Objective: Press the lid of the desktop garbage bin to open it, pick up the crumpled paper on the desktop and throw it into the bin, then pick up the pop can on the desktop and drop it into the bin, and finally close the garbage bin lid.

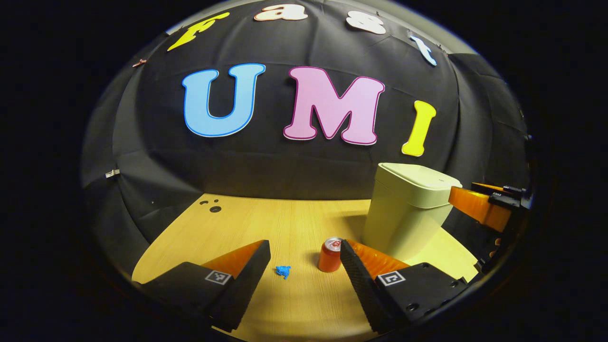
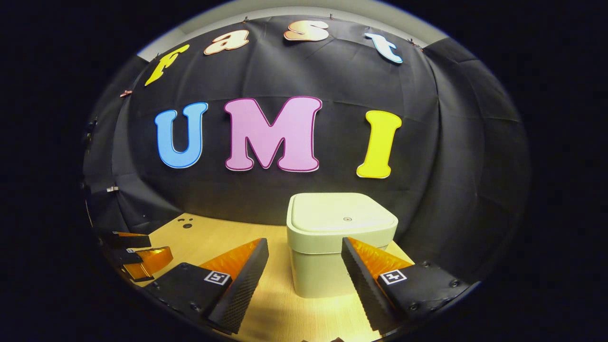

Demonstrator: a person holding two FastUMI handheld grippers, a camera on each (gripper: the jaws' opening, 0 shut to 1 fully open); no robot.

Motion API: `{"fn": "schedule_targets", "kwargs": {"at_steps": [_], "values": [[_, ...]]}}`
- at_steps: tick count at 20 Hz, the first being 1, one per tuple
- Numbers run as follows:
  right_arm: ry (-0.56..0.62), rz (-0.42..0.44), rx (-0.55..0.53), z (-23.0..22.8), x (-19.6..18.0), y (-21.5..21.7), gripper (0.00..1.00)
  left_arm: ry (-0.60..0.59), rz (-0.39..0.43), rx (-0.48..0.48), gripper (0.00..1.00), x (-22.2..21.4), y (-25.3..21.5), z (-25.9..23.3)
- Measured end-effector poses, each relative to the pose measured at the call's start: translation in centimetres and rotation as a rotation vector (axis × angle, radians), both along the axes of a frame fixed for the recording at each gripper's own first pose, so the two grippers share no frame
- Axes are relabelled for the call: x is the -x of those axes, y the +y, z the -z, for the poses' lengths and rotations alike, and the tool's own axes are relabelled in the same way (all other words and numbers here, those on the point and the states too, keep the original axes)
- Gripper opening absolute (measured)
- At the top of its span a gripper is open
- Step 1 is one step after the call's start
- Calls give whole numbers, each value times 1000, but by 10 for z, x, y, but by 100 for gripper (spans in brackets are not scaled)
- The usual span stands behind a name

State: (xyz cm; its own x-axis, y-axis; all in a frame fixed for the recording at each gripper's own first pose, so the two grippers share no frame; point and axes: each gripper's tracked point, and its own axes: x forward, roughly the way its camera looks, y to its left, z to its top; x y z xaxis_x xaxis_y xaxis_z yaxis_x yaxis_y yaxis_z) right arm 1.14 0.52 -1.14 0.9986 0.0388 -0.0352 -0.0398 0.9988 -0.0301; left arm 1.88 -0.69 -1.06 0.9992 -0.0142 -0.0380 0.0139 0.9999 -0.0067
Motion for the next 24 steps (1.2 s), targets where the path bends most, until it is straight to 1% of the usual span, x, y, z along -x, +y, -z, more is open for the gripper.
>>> {"fn": "schedule_targets", "kwargs": {"at_steps": [4, 8, 11, 12, 13, 14, 15, 17, 18, 19, 20, 21, 22, 24], "values": [[0, -5, -6, 0, 1, -1, 98, 5, 2, -10, 96, 0, -2, 2], [-13, -9, 19, -2, 4, 0, 97, 3, 4, -11, 96, 1, -3, 2], [-34, -16, 45, -9, 8, 3, 83, -2, 1, -24, 96, 2, -4, 3], [-37, -16, 52, -10, 8, 3, 81, -6, -4, -34, 96, 4, -3, 1], [-36, -23, 52, -11, 8, 4, 69, -13, -5, -40, 96, 4, -3, 0], [-41, -22, 49, -11, 10, 4, 66, -18, -5, -43, 96, 6, -4, -3], [-44, -27, 44, -13, 11, 5, 54, -21, -5, -44, 96, 6, -3, -2], [-39, -42, 46, -11, 11, 10, 36, -18, -2, -44, 96, 8, -4, 0], [-32, -47, 52, -9, 11, 10, 33, -15, -2, -42, 96, 9, -5, 0], [-29, -46, 54, -9, 12, 9, 23, -11, -2, -41, 96, 9, -6, 1], [-32, -43, 51, -10, 12, 8, 18, -7, -4, -41, 96, 10, -6, 1], [-18, -31, 49, -9, 13, 5, 8, -4, -5, -41, 96, 11, -6, 3], [-6, -48, 39, -4, 11, 9, 5, -3, -5, -39, 96, 11, -7, 2], [14, -80, 22, 0, 12, 14, 6, 2, -5, -33, 96, 12, -8, 4]]}}
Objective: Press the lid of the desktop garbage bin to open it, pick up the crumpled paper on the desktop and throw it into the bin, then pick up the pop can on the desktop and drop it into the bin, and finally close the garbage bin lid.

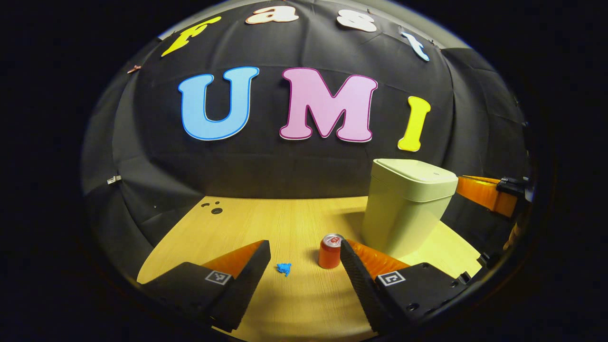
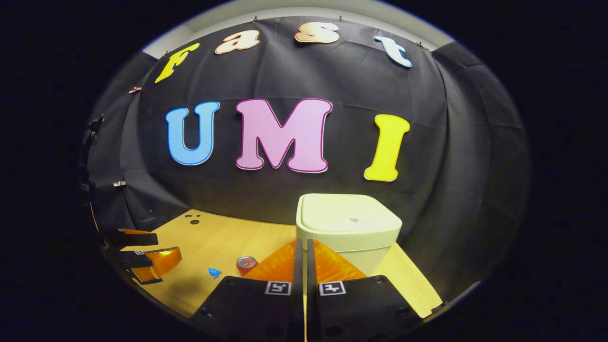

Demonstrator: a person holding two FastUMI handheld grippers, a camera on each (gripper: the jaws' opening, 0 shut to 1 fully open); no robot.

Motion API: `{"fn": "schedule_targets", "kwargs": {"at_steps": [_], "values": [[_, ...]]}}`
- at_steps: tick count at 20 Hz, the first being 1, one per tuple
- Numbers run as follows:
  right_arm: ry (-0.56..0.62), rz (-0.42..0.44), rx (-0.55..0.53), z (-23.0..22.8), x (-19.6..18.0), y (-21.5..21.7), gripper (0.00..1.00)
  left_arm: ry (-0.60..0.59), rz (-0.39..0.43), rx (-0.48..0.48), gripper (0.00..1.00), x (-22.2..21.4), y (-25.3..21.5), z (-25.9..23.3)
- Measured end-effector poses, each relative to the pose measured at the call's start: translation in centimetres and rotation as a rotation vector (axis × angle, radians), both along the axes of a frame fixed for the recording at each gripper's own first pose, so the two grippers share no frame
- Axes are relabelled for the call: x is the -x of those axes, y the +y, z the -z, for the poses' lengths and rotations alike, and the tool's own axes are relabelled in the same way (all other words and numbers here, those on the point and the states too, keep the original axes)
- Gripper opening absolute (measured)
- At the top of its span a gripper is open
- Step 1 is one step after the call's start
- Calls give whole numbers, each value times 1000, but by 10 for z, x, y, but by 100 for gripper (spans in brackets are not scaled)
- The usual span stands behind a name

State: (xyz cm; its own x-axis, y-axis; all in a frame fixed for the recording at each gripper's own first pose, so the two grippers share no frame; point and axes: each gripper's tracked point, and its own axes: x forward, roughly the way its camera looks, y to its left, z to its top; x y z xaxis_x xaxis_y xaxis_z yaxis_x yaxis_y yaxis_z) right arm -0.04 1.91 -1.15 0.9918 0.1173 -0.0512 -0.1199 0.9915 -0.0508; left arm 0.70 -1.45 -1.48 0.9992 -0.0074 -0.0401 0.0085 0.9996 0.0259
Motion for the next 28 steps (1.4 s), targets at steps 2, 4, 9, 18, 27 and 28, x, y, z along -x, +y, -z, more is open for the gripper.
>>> {"fn": "schedule_targets", "kwargs": {"at_steps": [2, 4, 9, 18, 27, 28], "values": [[15, -37, -2, 2, 2, 6, 5, 6, 0, 4, 96, 0, -1, 2], [31, -82, -43, 2, 4, 9, 5, 11, 0, 5, 96, 1, -1, 3], [29, -61, -46, -6, -5, -2, 5, 18, -4, 6, 96, -1, -1, 6], [-36, -10, 19, -46, -45, -32, 5, 43, -23, 40, 96, -5, 4, 15], [40, 55, 41, -41, -98, -73, 5, 80, -96, 52, 96, -7, 25, 30], [53, 53, 37, -38, -102, -75, 5, 84, -104, 55, 96, -7, 27, 31]]}}
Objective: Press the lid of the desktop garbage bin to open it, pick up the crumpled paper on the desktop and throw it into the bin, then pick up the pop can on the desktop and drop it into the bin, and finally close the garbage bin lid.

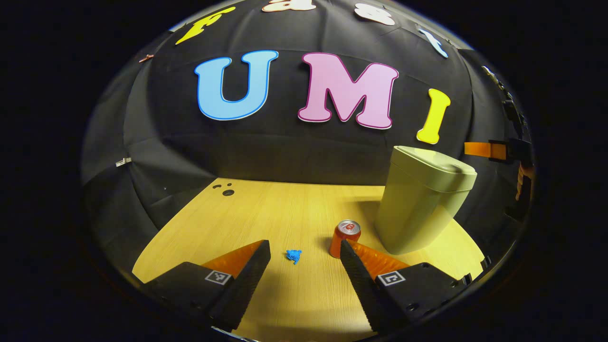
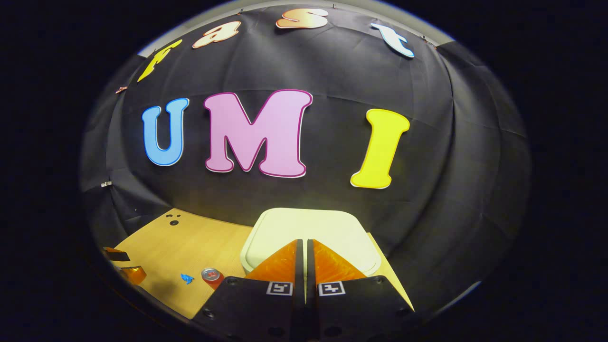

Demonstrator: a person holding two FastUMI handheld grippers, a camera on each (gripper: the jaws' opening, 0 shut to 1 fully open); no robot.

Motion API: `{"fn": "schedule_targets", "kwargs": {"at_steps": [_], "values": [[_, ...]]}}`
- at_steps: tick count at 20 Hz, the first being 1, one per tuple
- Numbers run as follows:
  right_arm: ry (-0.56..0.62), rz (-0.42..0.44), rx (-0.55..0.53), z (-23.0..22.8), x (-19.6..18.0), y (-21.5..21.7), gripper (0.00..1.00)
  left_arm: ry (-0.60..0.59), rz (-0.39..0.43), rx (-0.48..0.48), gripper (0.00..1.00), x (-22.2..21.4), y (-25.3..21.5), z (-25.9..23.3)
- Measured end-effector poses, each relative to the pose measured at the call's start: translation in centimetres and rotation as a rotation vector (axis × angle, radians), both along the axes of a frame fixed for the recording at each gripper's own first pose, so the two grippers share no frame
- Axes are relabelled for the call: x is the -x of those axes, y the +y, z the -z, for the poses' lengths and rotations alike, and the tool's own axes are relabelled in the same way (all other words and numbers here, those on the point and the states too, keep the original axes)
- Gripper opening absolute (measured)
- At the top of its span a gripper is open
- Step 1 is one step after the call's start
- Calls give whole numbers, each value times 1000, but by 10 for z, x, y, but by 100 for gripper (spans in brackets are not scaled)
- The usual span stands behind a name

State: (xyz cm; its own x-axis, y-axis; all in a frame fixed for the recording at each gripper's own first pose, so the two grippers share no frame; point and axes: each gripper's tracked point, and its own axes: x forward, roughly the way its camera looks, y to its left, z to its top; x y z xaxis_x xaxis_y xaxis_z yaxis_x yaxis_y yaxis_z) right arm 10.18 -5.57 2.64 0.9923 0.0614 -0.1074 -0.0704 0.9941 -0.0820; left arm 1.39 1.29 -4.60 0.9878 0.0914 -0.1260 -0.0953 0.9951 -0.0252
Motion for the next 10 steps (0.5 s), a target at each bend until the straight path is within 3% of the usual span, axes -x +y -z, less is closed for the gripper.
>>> {"fn": "schedule_targets", "kwargs": {"at_steps": [10], "values": [[117, -25, -42, 32, -24, -3, 5, 54, -79, 15, 96, 12, 25, 21]]}}
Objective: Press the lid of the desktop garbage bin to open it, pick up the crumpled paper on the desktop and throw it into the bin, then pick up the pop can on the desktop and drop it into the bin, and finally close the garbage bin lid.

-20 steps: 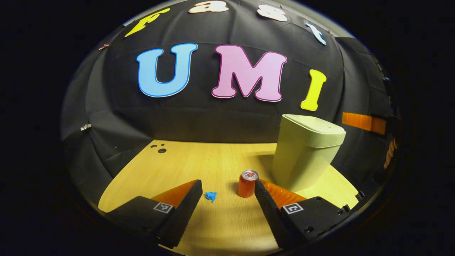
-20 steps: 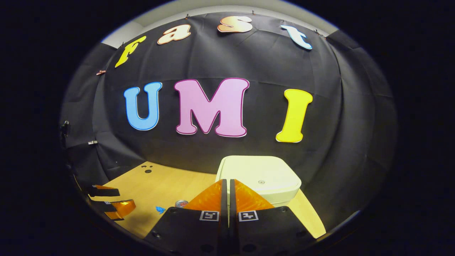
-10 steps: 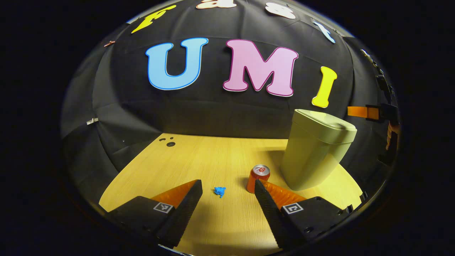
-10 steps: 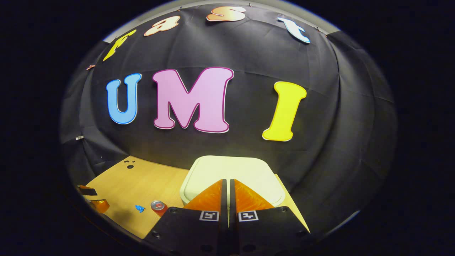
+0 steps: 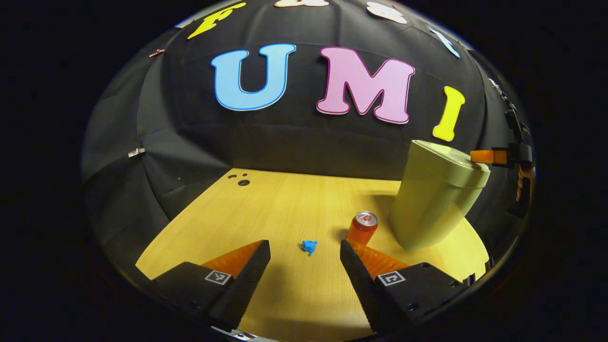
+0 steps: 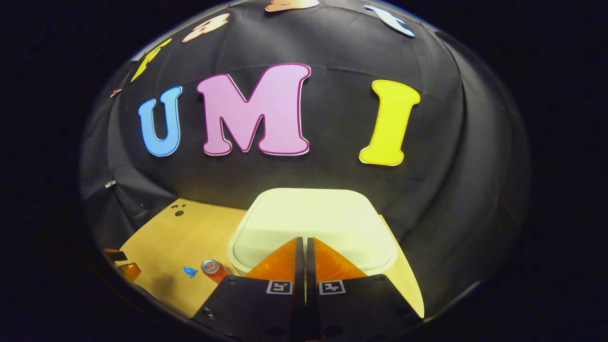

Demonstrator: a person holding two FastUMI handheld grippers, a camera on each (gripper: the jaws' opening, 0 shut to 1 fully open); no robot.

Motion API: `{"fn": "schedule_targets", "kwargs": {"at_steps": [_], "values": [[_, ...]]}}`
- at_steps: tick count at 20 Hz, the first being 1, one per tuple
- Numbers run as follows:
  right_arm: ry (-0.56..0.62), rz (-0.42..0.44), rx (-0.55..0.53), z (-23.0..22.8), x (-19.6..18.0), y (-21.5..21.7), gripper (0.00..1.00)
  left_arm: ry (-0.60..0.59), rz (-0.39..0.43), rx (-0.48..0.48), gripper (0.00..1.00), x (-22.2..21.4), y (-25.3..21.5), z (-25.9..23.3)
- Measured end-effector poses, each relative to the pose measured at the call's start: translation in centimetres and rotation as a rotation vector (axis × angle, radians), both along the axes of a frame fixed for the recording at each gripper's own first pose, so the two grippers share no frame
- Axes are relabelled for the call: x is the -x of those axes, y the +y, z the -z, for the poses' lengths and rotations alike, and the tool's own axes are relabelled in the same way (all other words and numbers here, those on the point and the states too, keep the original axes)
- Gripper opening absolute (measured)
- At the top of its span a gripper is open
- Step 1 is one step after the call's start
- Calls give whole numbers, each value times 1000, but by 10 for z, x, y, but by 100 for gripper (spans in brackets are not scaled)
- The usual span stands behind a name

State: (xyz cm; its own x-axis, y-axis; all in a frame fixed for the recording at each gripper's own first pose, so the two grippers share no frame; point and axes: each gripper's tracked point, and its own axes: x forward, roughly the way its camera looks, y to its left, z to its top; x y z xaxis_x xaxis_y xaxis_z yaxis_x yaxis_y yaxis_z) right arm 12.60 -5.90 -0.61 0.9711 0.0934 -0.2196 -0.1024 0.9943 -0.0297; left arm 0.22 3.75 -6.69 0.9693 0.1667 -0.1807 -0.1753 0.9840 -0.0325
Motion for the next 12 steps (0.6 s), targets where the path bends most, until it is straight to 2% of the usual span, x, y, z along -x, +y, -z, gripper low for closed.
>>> {"fn": "schedule_targets", "kwargs": {"at_steps": [12], "values": [[16, 20, -44, 3, 2, -1, 5, 44, 30, -23, 96, -2, -5, 18]]}}
